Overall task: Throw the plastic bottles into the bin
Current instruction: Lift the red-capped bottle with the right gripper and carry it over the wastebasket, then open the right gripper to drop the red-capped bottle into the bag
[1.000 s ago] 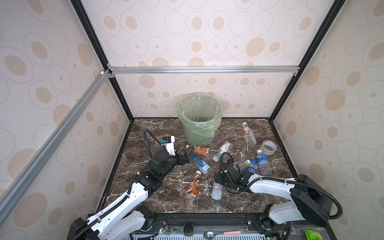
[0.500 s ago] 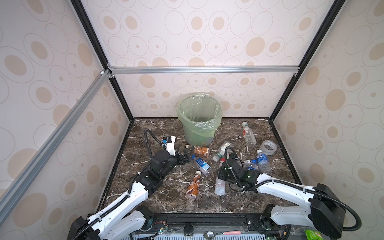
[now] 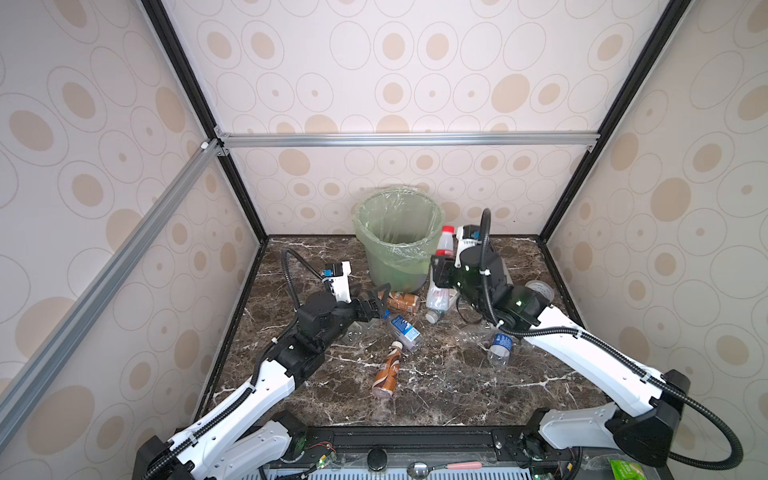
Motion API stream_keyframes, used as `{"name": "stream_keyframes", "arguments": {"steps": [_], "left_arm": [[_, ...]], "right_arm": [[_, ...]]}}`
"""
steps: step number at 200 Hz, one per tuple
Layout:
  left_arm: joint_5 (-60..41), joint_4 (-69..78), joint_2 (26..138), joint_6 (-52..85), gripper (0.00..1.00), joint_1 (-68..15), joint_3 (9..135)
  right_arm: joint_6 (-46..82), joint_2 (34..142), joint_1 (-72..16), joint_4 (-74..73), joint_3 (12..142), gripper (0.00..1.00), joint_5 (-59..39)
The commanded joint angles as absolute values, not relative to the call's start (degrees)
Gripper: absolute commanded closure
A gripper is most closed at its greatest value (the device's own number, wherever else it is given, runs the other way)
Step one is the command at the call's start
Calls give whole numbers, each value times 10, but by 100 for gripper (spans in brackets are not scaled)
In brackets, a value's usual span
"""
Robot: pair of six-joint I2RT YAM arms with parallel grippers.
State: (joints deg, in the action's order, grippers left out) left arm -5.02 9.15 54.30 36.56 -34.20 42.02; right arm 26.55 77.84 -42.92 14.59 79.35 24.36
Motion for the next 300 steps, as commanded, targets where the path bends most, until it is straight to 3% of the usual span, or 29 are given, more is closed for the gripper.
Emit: {"name": "stream_keyframes", "arguments": {"steps": [1,64,96,135,164,176,193,209,240,277,300], "left_arm": [[-71,99,552,311,1,-341,477],[-89,106,544,288,1,-306,489],[-108,115,546,300,1,-289,479],[-112,121,542,306,1,-272,475],[-131,133,549,323,1,-257,470],[-138,135,552,328,1,-252,470],[-142,135,554,330,1,-249,469],[-140,134,548,330,1,-249,465],[-133,132,541,327,1,-248,463],[-138,138,545,334,1,-248,461],[-138,138,543,333,1,-248,459]], "right_arm": [[108,835,-422,82,885,54,282],[-121,888,-416,-129,1047,54,282],[-96,898,-373,-185,1076,53,286],[40,997,-303,-27,1197,54,247],[76,1185,-297,204,1439,50,179],[83,1275,-296,299,1574,40,145],[89,1348,-295,375,1687,13,149],[93,1320,-295,372,1648,3,163],[95,1178,-295,208,1406,0,146],[91,1218,-295,292,1519,0,140],[94,1220,-296,295,1525,0,134]]}}
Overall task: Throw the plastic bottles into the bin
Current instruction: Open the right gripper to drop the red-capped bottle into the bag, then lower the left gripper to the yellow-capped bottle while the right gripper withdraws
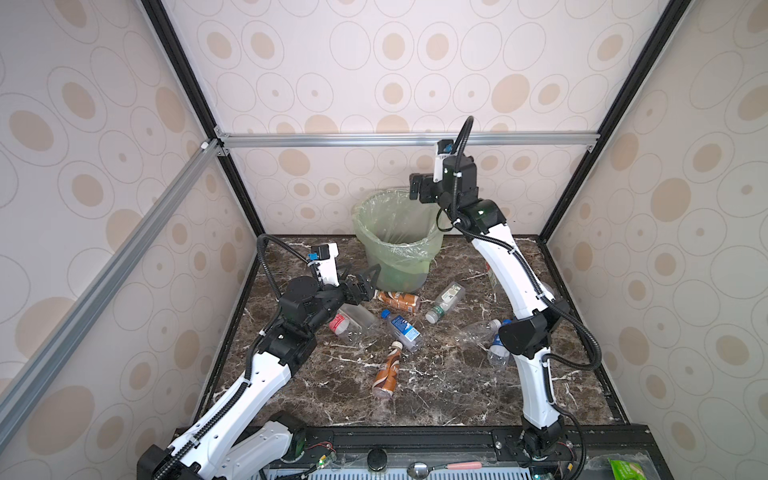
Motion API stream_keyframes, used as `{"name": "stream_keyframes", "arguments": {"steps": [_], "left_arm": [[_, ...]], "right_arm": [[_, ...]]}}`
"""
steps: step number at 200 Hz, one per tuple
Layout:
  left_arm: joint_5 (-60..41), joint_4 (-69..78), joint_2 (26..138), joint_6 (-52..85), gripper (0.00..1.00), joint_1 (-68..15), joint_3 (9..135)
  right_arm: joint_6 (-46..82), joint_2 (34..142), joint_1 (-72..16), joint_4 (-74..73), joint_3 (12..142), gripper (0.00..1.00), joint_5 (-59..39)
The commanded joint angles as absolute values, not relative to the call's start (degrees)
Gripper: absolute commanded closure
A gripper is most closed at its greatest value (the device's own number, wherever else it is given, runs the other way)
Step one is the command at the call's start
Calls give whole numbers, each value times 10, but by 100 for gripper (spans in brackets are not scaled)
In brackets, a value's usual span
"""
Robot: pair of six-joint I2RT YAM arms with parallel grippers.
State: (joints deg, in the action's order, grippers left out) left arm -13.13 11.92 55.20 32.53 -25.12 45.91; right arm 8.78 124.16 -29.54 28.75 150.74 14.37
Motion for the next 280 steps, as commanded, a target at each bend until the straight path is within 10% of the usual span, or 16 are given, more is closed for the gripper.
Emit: {"name": "stream_keyframes", "arguments": {"steps": [1,68,201,280], "left_arm": [[-137,138,542,333,1,-248,458],[-107,111,543,324,1,-249,456],[68,272,591,189,1,-250,353],[57,420,615,139,1,-250,246]], "right_arm": [[94,1220,-296,294,1524,0,134],[78,1151,-296,321,1441,0,126],[87,640,-311,54,555,0,147],[97,593,-328,-42,443,0,141]]}}
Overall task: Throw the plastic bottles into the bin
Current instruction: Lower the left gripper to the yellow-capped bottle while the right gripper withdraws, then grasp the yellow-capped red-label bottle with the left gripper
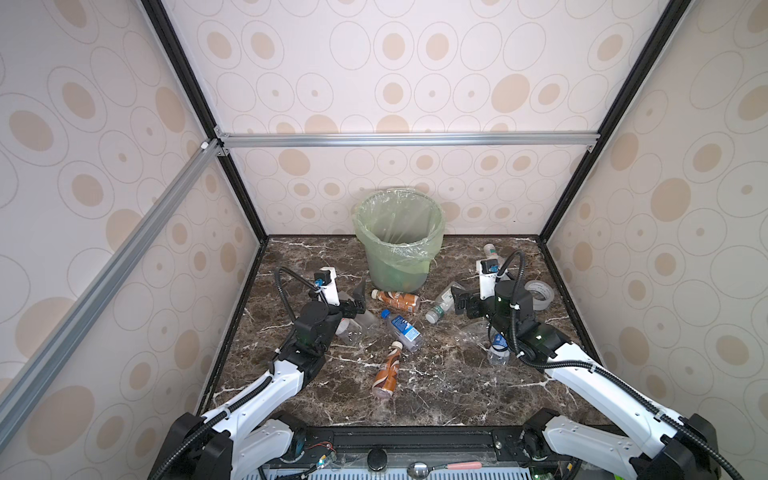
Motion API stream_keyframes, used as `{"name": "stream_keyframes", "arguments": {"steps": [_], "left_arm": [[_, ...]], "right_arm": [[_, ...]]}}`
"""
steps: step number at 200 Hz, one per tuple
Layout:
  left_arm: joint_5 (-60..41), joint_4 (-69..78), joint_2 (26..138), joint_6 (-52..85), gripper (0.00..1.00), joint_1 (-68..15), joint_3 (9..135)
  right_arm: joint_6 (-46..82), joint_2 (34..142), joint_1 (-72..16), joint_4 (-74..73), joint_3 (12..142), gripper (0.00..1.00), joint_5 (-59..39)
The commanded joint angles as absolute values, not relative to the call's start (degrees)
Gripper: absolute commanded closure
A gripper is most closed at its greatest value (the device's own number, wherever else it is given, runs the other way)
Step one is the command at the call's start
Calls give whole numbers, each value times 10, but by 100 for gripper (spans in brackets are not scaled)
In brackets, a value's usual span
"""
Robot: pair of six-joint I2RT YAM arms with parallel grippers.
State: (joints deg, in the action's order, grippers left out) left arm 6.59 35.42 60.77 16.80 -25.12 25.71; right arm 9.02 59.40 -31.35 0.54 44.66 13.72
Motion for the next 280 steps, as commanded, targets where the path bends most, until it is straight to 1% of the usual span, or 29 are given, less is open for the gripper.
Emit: {"name": "stream_keyframes", "arguments": {"steps": [1,26,48,55,73,86,98,132,170,181,190,209,218,234,248,263,280], "left_arm": [[57,421,615,139,1,-250,245],[51,449,619,143,1,-250,226],[52,432,618,139,1,-254,228],[71,421,617,138,1,-256,228],[178,371,621,166,1,-257,238],[248,304,623,203,1,-257,262],[285,251,623,251,1,-258,281],[284,191,648,381,1,-261,283],[328,61,697,482,1,-260,331],[324,57,706,494,1,-259,333],[302,71,714,496,1,-259,327],[214,126,726,497,1,-250,306],[186,123,731,513,1,-236,302],[172,102,732,532,1,-218,301],[182,105,724,535,1,-215,288],[167,114,718,548,2,-210,274],[144,141,723,555,5,-201,255]], "right_arm": [[95,593,-329,-43,443,0,143],[66,594,-352,-65,430,0,164],[57,597,-357,-90,408,0,177],[57,599,-357,-89,410,0,172],[49,608,-359,-91,414,0,156],[45,617,-361,-92,413,0,164],[45,620,-362,-94,414,0,166],[45,622,-369,-97,411,0,164],[48,619,-371,-90,413,0,163],[49,615,-371,-91,411,0,162],[50,614,-372,-94,409,0,164],[51,612,-372,-91,410,0,165],[51,610,-371,-90,410,0,167],[51,607,-371,-90,408,0,171],[50,608,-371,-91,408,0,174],[51,613,-371,-91,410,0,174],[51,622,-372,-90,412,0,178]]}}
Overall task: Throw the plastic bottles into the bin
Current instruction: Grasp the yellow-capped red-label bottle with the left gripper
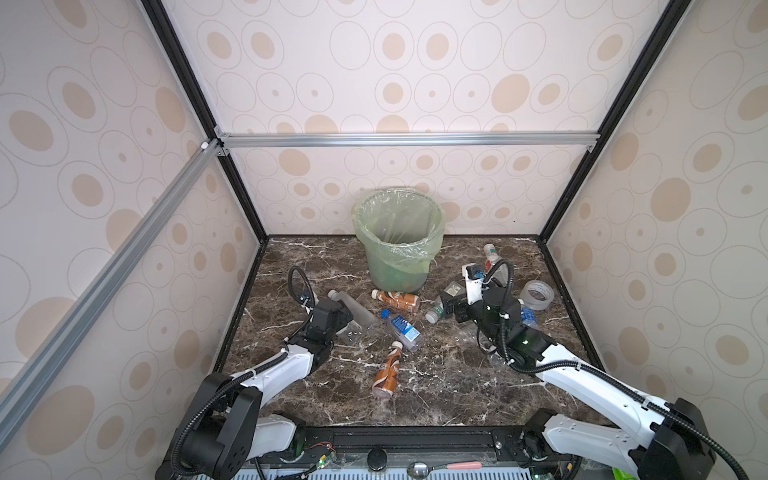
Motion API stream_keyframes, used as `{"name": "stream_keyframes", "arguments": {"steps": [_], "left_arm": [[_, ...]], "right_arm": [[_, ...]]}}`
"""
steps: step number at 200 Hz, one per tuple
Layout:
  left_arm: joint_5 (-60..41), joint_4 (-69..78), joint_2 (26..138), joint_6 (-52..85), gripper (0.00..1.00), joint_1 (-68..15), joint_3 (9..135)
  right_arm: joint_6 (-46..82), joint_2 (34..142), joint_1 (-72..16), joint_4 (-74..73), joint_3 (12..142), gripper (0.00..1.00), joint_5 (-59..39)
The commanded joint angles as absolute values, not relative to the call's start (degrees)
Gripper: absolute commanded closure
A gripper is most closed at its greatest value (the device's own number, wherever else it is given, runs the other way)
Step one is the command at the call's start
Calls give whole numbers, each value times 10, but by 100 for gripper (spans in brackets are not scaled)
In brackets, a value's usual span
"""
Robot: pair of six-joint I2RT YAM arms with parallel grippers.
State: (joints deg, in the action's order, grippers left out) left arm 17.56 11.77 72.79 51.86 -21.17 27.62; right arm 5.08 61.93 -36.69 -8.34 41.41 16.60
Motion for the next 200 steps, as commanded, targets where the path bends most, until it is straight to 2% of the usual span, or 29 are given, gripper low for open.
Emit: {"name": "stream_keyframes", "arguments": {"steps": [1,57,88,116,190,200], "left_arm": [[142,143,724,555,5,-200,254],[53,232,766,514,7,-177,241],[59,245,764,502,9,-175,232],[61,237,772,508,15,-170,232],[55,221,812,520,16,-166,245],[52,223,813,522,19,-165,243]], "right_arm": [[50,622,-371,-89,412,0,178],[49,621,-372,-94,410,0,176],[49,632,-371,-93,412,0,178],[48,632,-371,-93,412,0,184],[48,629,-372,-96,409,0,200],[48,629,-371,-97,408,0,202]]}}
